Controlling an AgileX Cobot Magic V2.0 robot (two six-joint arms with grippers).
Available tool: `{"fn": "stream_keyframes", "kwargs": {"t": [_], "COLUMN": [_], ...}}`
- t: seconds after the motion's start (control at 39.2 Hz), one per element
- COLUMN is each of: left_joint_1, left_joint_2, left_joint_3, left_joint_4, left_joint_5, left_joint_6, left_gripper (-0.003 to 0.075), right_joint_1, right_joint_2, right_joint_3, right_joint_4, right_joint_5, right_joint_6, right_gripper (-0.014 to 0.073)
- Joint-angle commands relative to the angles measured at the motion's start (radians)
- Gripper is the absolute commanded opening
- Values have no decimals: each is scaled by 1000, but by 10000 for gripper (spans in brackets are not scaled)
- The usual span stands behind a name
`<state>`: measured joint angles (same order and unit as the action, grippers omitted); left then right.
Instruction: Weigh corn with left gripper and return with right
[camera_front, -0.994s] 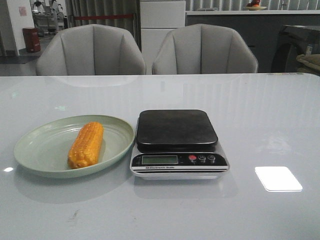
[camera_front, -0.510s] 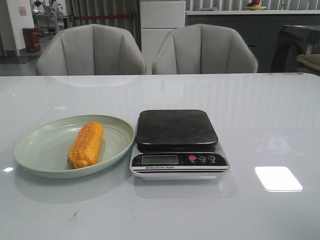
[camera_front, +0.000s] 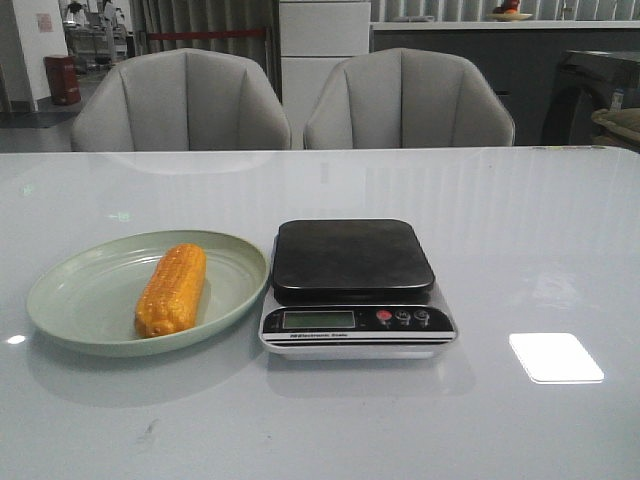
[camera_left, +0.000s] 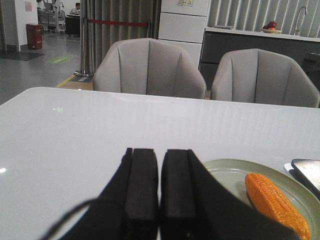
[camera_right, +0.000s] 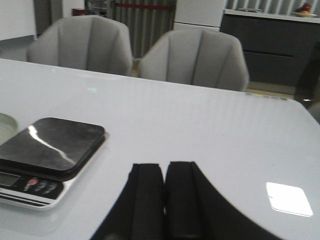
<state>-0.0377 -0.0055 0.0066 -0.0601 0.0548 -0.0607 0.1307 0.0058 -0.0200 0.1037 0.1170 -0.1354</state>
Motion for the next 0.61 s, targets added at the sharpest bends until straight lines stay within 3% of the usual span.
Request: {"fn": "stream_keyframes", "kwargs": {"t": [0.0, 0.13, 0.59], "left_joint_1": [1, 1, 1], "left_joint_2": [-21, -21, -21], "left_joint_3": [32, 32, 32], "left_joint_4": [-5, -5, -5], "left_joint_5": [-84, -84, -84], "left_joint_6": [-6, -6, -6], "left_gripper": [114, 114, 114], "right_joint_1": [-61, -72, -72], "right_joint_2": [3, -31, -34], "right_joint_3": [8, 58, 57], "right_joint_4": [-12, -12, -12], "right_joint_5": [-117, -172, -164], "right_joint_6": [-5, -5, -5], "right_gripper": [140, 140, 140]}}
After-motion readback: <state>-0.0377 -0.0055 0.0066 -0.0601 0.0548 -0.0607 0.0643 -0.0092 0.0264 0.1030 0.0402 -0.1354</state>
